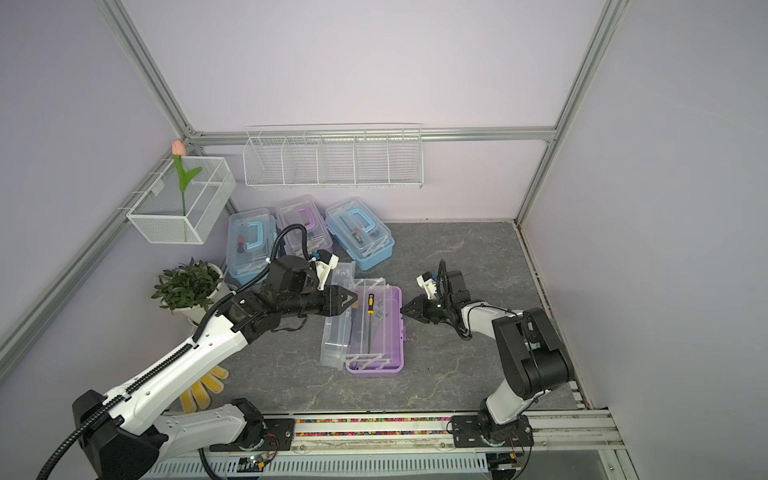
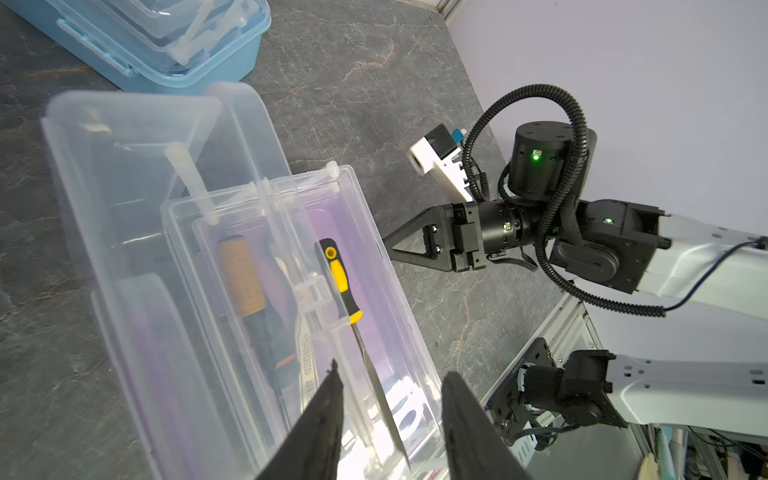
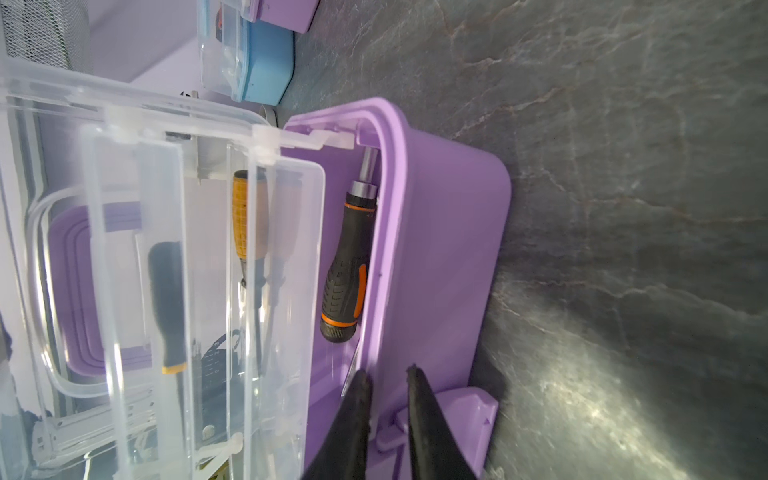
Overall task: Close toolboxes
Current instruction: Close the toolbox lid.
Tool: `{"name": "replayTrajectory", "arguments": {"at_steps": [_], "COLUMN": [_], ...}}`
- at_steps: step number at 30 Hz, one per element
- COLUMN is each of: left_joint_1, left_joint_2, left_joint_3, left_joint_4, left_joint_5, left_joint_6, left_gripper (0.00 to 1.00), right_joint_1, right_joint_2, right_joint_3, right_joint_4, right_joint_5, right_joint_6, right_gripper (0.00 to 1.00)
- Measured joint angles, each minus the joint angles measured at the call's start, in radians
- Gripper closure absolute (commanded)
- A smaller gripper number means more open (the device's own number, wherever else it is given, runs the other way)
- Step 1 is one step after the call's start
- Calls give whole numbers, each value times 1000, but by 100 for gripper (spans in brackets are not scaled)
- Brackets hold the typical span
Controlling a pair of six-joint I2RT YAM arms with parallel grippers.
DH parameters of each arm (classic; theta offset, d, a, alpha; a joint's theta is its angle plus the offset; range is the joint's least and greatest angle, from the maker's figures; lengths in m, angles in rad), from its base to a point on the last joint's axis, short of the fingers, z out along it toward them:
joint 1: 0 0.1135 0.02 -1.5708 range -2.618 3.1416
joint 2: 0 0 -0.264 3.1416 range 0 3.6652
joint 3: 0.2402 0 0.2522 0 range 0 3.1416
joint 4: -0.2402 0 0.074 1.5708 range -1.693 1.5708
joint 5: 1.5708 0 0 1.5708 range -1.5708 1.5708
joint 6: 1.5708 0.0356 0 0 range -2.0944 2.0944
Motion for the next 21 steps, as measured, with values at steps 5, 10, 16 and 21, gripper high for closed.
{"name": "replayTrajectory", "arguments": {"at_steps": [5, 10, 16, 21], "left_joint_1": [-28, -61, -112, -146], "left_joint_2": [28, 68, 139, 190], "left_joint_3": [0, 12, 58, 85], "left_joint_4": [41, 78, 74, 95], "left_joint_5": [19, 29, 10, 6], "left_joint_6": [-11, -21, -23, -26], "left_gripper": [57, 57, 57, 57], "right_joint_1": [-6, -14, -55, -61], "right_joint_2": [-2, -40, -124, -188], "right_joint_3": [-9, -17, -17, -17], "right_joint_4": [8, -23, -139, -224], "right_joint_5": [6, 64, 163, 204], "right_joint_6": [11, 10, -28, -54], "right_gripper": [78, 68, 57, 57]}}
